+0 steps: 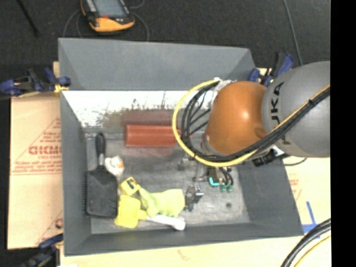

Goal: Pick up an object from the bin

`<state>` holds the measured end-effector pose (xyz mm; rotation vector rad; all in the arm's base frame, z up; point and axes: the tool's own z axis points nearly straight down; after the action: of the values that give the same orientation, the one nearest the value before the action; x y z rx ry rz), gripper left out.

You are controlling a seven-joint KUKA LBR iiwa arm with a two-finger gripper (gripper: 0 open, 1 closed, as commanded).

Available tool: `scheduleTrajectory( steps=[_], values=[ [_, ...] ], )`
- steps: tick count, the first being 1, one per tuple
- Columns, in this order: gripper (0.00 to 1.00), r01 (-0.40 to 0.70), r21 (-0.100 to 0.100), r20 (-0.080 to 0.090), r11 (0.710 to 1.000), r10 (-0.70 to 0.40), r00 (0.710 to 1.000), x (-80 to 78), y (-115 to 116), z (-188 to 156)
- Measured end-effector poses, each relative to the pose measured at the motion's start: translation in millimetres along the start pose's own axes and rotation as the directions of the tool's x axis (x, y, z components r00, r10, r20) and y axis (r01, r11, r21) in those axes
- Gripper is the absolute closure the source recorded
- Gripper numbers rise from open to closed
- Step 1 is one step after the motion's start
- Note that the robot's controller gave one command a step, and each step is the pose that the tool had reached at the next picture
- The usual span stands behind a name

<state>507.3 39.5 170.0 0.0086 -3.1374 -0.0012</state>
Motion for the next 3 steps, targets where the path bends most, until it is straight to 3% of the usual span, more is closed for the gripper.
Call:
scheduleTrajectory(
  steps=[1, 2, 3],
  values=[
    [0.0, -0.001, 0.0, 0.007, 1.0, 0.001, 1.0, -1.8, -0.1, -3.1],
    [1.0, -0.045, -0.001, 0.004, 0.999, 0.045, 0.999, 4.4, 18.0, 97.4],
    [1.0, -0.046, -0.001, 0.004, 0.999, 0.046, 0.999, 4.4, 18.0, 97.4]
  ],
)
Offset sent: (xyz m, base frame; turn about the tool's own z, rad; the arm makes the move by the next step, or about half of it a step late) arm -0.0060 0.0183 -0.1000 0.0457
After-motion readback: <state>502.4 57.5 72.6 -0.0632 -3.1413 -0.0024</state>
